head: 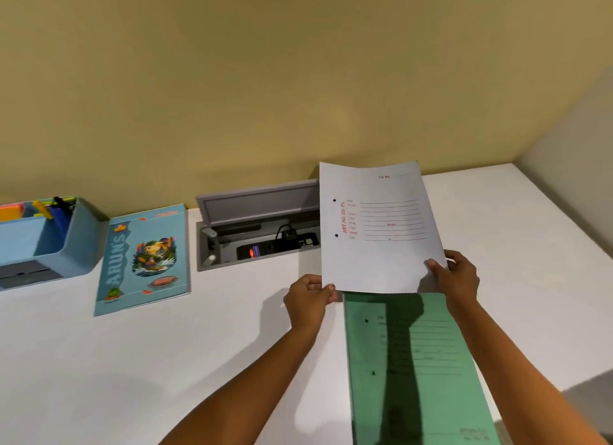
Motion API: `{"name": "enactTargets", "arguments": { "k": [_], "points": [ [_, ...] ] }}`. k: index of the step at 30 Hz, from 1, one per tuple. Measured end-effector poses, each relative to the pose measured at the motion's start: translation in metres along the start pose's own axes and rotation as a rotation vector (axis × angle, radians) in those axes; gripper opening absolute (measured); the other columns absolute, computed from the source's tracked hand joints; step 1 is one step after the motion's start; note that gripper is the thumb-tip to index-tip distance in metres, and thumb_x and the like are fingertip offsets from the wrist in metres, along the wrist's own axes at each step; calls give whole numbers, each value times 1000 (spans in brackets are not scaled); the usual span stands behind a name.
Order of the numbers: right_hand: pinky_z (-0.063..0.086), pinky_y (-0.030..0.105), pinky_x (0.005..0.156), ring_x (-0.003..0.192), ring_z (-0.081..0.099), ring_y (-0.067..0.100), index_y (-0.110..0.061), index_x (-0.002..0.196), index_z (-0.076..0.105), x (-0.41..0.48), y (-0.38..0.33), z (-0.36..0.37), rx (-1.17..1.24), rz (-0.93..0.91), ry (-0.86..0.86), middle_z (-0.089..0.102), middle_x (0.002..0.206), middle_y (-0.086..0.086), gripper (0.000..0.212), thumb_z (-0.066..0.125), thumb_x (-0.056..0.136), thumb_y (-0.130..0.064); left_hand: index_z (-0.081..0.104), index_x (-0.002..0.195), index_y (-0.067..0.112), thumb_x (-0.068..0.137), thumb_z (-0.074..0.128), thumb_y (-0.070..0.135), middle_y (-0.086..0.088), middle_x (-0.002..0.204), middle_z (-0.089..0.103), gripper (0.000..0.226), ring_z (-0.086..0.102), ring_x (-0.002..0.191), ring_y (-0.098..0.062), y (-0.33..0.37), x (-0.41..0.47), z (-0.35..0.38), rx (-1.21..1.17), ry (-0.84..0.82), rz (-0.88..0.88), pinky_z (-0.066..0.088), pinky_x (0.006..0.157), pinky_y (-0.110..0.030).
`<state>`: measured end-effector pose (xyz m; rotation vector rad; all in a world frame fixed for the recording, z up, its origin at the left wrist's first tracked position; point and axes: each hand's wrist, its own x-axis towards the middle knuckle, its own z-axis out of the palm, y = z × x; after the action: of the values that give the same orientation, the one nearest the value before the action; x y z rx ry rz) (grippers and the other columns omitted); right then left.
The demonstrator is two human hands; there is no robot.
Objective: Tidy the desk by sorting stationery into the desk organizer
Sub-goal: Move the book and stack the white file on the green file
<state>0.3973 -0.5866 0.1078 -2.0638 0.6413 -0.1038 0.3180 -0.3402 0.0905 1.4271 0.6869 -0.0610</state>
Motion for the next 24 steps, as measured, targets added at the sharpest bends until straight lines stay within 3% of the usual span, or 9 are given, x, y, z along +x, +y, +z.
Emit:
{"name": "enactTargets", "arguments": {
  "k": [4, 10, 15, 17, 19, 22, 24],
  "points": [
    [50, 48, 91, 97, 63, 34, -15, 119, 59, 48, 7, -11, -45, 44, 21, 67, 114, 14, 41, 72, 80, -20, 61, 80, 14, 78, 72, 0, -7, 77, 65, 18, 69, 64, -16, -2, 12, 44, 38, -42, -20, 54, 59, -14],
    [44, 44, 92, 108, 57, 38, -12, 125, 56, 65, 17, -23, -148, 93, 156, 61, 122, 17, 39, 64, 87, -15, 59, 79, 13, 78, 73, 2, -1, 72, 59, 18, 67, 60, -12, -8, 13, 77, 94, -117, -21, 52, 56, -11],
    [44, 48, 95, 111, 54, 41, -9, 130, 52, 68, 41, -28, -192, 146, 146, 57, 128, 19, 41, 61, 90, -15, 58, 77, 15, 79, 71, 0, 0, 72, 60, 20, 67, 63, -12, -17, 14, 91, 136, -184, -50, 59, 70, -26],
    [44, 47, 96, 113, 54, 40, -9, 130, 53, 76, 39, -28, -153, 139, 120, 57, 129, 19, 42, 62, 90, -13, 64, 92, 5, 82, 68, 0, 0, 74, 62, 12, 67, 65, -13, -20, 17, 93, 152, -185, -46, 59, 72, -26],
    [44, 44, 96, 114, 54, 37, -11, 130, 53, 86, 32, -26, -66, 126, 84, 57, 127, 17, 42, 62, 89, -9, 64, 107, -2, 84, 64, -2, -2, 80, 64, 23, 67, 70, -16, -23, 21, 93, 161, -187, -39, 59, 72, -24],
    [47, 44, 95, 112, 52, 31, -17, 134, 46, 103, 26, -23, 111, 129, 34, 52, 131, 14, 46, 57, 91, -4, 60, 121, 4, 86, 63, 2, -6, 108, 67, 36, 65, 94, -18, -24, 21, 91, 261, -238, 14, 55, 84, -26],
    [48, 46, 95, 113, 49, 29, -21, 136, 40, 110, 29, -23, 197, 141, 7, 45, 136, 15, 52, 55, 91, 1, 56, 128, 10, 86, 63, 5, -1, 122, 62, 43, 61, 103, -12, -26, 19, 89, 354, -296, 48, 46, 94, -19]
  ]
}}
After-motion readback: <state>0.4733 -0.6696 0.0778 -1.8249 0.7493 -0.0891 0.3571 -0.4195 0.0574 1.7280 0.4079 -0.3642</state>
